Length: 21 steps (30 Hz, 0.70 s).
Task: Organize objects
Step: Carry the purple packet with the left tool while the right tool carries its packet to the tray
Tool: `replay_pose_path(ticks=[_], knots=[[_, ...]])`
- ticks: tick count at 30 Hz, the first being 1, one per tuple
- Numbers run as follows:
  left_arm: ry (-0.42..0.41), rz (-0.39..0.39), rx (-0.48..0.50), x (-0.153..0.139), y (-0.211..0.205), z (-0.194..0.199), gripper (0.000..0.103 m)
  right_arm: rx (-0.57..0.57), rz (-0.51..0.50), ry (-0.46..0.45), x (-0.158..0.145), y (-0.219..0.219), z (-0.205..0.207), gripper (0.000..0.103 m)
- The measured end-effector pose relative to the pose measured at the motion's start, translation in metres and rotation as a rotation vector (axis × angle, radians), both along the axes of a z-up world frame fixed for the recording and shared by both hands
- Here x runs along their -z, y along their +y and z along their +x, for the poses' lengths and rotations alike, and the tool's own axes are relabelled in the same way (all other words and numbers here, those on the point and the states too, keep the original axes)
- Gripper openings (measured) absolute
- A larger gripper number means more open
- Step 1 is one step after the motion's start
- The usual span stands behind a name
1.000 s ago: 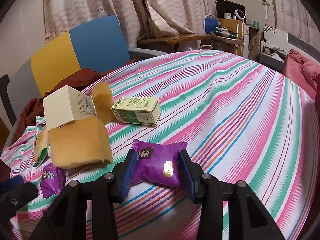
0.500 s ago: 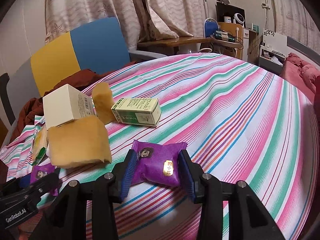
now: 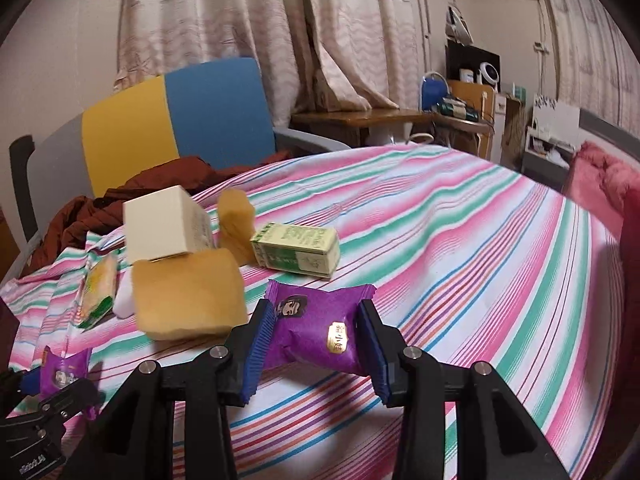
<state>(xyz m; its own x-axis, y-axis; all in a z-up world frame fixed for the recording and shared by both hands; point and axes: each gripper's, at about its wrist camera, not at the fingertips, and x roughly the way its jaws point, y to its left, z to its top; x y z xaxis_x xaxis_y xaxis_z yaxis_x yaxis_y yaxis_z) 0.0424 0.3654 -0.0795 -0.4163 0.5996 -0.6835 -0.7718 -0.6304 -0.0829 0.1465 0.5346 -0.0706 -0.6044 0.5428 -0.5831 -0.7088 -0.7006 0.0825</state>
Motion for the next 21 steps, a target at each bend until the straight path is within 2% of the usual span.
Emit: replay_pose_path(ticks=[8, 15, 21], knots=[[0.066, 0.015, -0.002, -0.005, -0.029, 0.013, 0.053, -0.07, -0.027, 0.008, -0.002, -0.025, 0.006, 0.043], [0.065, 0.06, -0.021, -0.008, -0.059, 0.021, 0.053, -0.187, -0.049, 0.011, -0.008, -0.063, 0.003, 0.043], [0.117, 0.085, 0.009, -0.018, -0.073, 0.042, 0.053, -0.301, -0.063, 0.022, -0.019, -0.099, -0.012, 0.043]])
